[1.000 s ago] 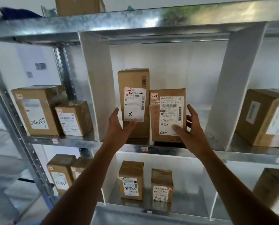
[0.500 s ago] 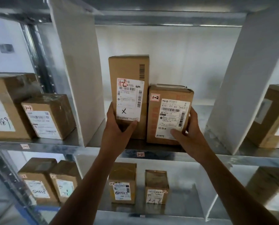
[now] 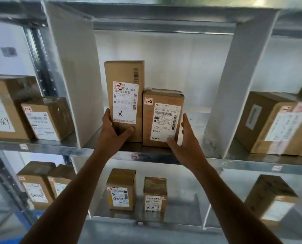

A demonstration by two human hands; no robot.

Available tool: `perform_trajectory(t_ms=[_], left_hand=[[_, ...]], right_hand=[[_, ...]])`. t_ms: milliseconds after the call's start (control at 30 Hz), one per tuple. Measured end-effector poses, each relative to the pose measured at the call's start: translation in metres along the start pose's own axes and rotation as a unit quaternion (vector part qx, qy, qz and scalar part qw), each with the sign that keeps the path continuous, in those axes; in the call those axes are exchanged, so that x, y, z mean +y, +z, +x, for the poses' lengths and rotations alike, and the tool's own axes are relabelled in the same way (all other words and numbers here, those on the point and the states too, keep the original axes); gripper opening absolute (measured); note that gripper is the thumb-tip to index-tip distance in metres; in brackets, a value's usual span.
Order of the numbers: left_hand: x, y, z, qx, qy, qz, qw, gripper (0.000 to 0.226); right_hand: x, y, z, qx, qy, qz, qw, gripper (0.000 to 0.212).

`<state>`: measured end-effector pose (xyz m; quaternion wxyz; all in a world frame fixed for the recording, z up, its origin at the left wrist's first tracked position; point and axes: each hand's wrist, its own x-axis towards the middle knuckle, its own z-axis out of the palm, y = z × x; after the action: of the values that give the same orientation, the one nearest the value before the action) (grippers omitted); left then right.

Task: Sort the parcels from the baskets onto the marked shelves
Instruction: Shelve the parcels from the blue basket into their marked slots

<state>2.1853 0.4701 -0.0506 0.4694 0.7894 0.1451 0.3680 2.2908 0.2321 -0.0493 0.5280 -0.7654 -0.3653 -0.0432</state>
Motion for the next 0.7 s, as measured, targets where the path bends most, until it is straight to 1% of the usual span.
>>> perform_trajectory(t_ms=[100,167,233,300,400,467,567,700], left_hand=[[0.013,-0.001,-0.013,0.023,-0.004,0.005,1.000,0.103],[0.020,0.001,-0.032,0.057,0.000,0.052,0.997,0.106],[0.021,0.004,-0.057,0.095,0.000,0.103,0.990,0.108],[0.018,0.006,-0.090,0.123,0.007,0.147,0.981,0.106],[0.018,0.006,-0.148,0.119,0.000,0.187,0.975,0.104],[0.017,0.002,-0.189,0.101,-0.011,0.210,0.972,0.096],[0.008,-0.016,-0.248,0.076,-0.018,0.273,0.959,0.087],[-0.021,-0.071,-0.324,0.058,-0.085,0.338,0.935,0.085]], right_hand=[[0.000,-0.016,-0.021,-0.009,-0.024,-0.066,0.997,0.075],[0.004,-0.028,-0.037,0.015,-0.024,-0.098,0.995,0.074],[0.009,-0.035,-0.054,0.022,-0.033,-0.111,0.993,0.073],[0.012,-0.033,-0.074,0.021,-0.072,-0.125,0.989,0.066],[0.012,-0.014,-0.110,0.013,-0.129,-0.149,0.980,0.058],[0.012,0.006,-0.134,-0.026,-0.143,-0.149,0.978,0.057],[0.010,0.042,-0.171,-0.115,-0.127,-0.163,0.972,0.064],[-0.007,0.098,-0.223,-0.214,-0.092,-0.183,0.955,0.069]])
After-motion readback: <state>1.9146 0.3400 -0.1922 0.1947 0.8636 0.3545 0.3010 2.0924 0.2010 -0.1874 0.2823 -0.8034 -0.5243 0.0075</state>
